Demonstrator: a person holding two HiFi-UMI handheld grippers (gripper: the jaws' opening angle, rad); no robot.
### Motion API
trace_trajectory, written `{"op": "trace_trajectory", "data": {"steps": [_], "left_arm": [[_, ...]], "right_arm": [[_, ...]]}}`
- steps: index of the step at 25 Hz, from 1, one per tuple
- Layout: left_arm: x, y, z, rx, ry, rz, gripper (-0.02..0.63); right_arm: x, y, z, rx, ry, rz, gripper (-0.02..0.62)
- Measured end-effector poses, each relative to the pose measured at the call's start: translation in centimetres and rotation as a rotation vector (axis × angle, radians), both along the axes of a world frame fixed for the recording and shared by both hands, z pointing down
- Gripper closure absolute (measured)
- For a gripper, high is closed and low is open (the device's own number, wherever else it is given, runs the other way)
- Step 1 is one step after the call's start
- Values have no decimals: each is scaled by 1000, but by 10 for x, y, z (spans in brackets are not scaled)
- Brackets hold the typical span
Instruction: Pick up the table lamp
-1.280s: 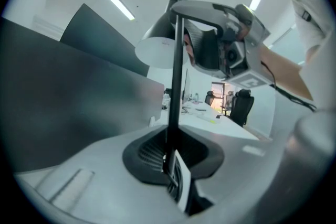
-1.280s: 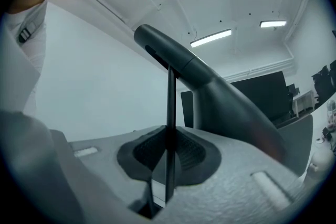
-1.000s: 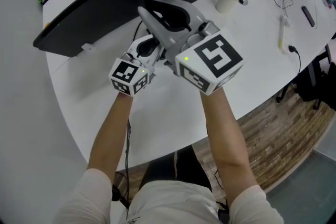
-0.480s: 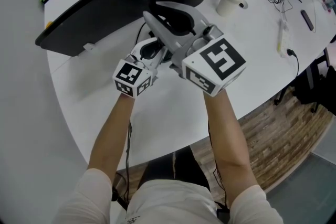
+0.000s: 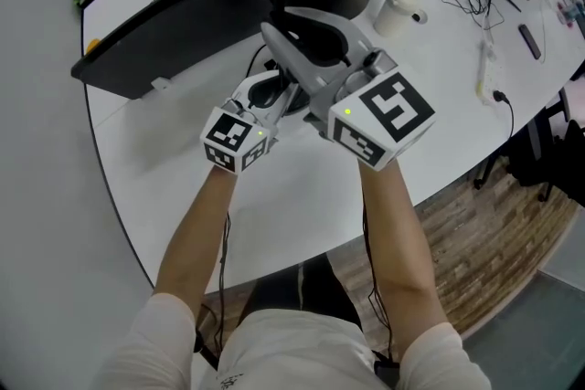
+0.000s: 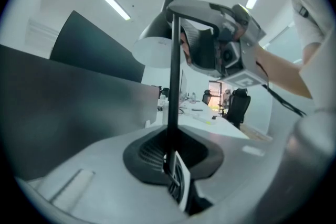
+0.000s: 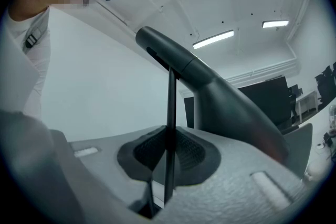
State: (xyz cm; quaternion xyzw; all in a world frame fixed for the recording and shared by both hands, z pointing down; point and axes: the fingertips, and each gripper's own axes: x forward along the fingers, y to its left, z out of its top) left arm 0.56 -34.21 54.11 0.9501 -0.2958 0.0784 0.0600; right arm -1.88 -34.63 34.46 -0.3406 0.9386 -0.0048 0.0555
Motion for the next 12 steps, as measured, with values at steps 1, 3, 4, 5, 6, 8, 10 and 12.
{"op": "trace_trajectory", "data": {"steps": [1,3,4,5,6,8,10,12], "left_arm": [[2,1,-4,3,3,2,574],[5,4,-12,6,7,4,574],[6,5,-15,6,8,4,574],[7,6,-19,6,8,5,574],[9,7,-23,6,8,7,574],[13,9,-32,10,7,9,574],[17,11,-41,13,8,9,574],[20,14,-49,14,9,9,574]], "right_arm": [[1,2,-4,4,1,0,551],[3,5,-12,11,3,0,551],[4,6,-15,11,4,1,551],[6,7,-19,11,4,3,551],[8,8,-23,11,5,5,551],[13,10,-33,13,3,10,551],[16,12,-42,16,2,11,551],[19,15,-49,19,4,12,551]]}}
